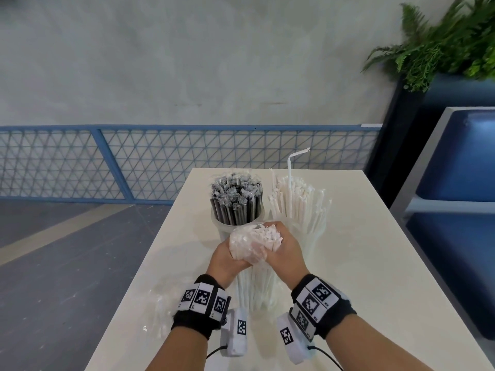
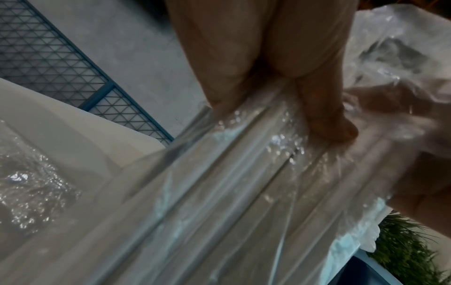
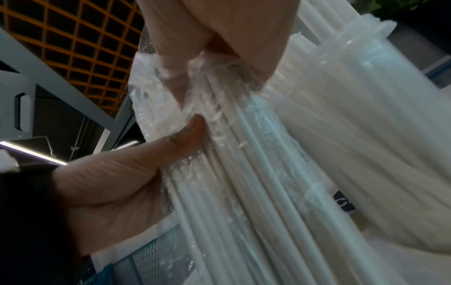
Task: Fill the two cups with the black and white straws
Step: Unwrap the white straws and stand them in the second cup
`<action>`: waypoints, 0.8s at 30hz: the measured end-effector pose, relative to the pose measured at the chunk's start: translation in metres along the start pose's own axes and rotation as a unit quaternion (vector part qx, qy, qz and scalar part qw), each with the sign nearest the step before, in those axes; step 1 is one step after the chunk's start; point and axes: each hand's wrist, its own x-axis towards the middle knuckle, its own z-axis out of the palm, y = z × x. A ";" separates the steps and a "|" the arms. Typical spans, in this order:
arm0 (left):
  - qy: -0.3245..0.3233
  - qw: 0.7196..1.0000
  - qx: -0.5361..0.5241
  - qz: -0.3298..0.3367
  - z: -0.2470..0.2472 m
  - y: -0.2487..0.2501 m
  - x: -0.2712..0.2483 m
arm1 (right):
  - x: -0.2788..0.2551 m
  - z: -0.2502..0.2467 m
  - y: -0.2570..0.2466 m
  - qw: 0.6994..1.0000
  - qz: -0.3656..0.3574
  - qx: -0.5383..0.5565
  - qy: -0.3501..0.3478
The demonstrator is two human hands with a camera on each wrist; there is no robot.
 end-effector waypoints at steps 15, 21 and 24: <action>-0.009 1.000 0.001 -0.006 0.007 -0.001 0.002 | 0.017 -0.030 -0.061 0.989 -0.097 0.080 0.078; 0.013 1.000 -0.003 -0.007 0.006 -0.002 0.005 | 0.013 -0.039 -0.071 0.989 -0.096 0.107 0.030; 0.015 1.000 0.012 -0.005 0.005 -0.002 0.006 | 0.008 -0.048 -0.059 0.993 -0.018 0.108 -0.052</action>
